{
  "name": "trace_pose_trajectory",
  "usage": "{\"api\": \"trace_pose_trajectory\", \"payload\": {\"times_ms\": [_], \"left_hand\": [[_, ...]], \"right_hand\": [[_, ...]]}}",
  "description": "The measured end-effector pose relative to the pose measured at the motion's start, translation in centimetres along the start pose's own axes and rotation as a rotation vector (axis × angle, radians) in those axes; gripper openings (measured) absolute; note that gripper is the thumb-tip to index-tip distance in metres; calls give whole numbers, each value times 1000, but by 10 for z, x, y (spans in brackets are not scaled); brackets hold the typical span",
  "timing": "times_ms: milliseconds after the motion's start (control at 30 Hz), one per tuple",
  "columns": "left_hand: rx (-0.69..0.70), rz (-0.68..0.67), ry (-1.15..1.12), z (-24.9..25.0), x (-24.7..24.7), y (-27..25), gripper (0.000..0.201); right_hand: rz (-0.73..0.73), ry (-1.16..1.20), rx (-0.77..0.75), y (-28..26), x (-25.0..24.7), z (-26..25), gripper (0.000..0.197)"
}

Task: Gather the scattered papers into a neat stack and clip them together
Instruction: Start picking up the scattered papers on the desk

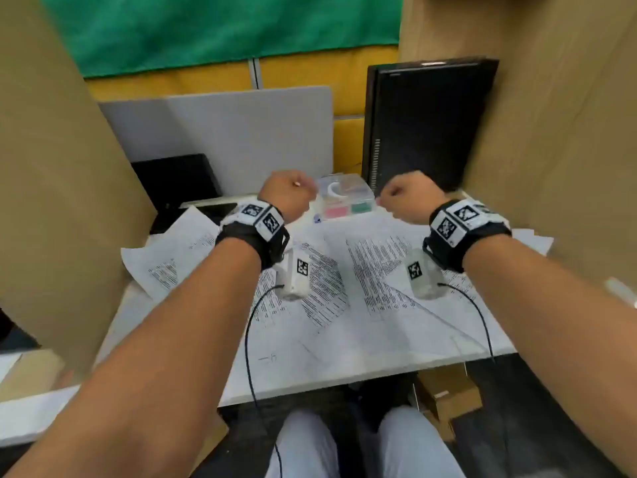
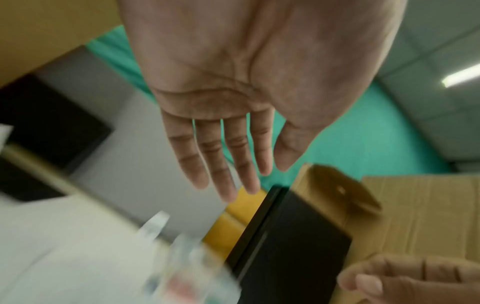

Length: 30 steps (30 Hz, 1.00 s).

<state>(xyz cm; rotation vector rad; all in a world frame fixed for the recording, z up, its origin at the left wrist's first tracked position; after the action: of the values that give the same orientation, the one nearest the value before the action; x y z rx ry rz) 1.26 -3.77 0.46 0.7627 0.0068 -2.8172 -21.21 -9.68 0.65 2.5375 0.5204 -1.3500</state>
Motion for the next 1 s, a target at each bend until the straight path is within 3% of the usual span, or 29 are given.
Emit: {"api": "trace_pose_trajectory", "payload": {"times_ms": [100, 200, 267, 300, 367, 467, 567, 667, 733, 800, 900, 1000], "left_hand": [[-227, -129, 57, -69, 46, -21, 6], [-396, -196, -60, -112, 84, -37, 53], [-482, -198, -202, -115, 100, -35, 84], [-523, -195, -271, -113, 108, -35, 89], [-578, -168, -391, -108, 120, -31, 79], [-558, -147, -415, -106, 131, -21, 54], [-556, -185, -270, -110, 132, -15, 35], [-564, -198, -256, -114, 132, -10, 46], [-527, -198, -152, -114, 131, -9, 53], [-457, -194, -86, -111, 128, -10, 40], [-383, -159, -194, -103, 109, -15, 23], [-424, -107, -399, -117, 76, -21, 30]], "right_hand": [[-185, -287, 315, -30, 51, 46, 75], [-321, -294, 494, -51, 88, 82, 116], [-435, -336, 532, -67, 96, 95, 107], [-470, -367, 552, -76, 102, 99, 104], [-498, -413, 560, -91, 111, 103, 105], [-461, -402, 379, -94, 126, 105, 79], [-438, -431, 123, -107, 134, 91, 57], [-522, -352, -90, -127, 135, 75, 60], [-630, -178, -120, -134, 130, 67, 71], [-543, 50, -71, -123, 114, 72, 72], [-163, 186, 83, -84, 70, 109, 56], [50, 169, 294, -50, 33, 160, 43]]}}
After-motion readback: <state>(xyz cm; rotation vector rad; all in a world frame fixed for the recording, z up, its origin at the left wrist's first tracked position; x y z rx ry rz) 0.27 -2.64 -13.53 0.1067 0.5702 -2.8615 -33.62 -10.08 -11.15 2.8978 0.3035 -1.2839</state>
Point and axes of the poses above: each hand's wrist, its own y-axis towards the middle knuckle, its own x-axis out of the palm, z = x × y, the point moved 4 cm from there along y, towards the middle knuckle, and after that the axes turned 7 degrees about -z, right-handed, at the moved point
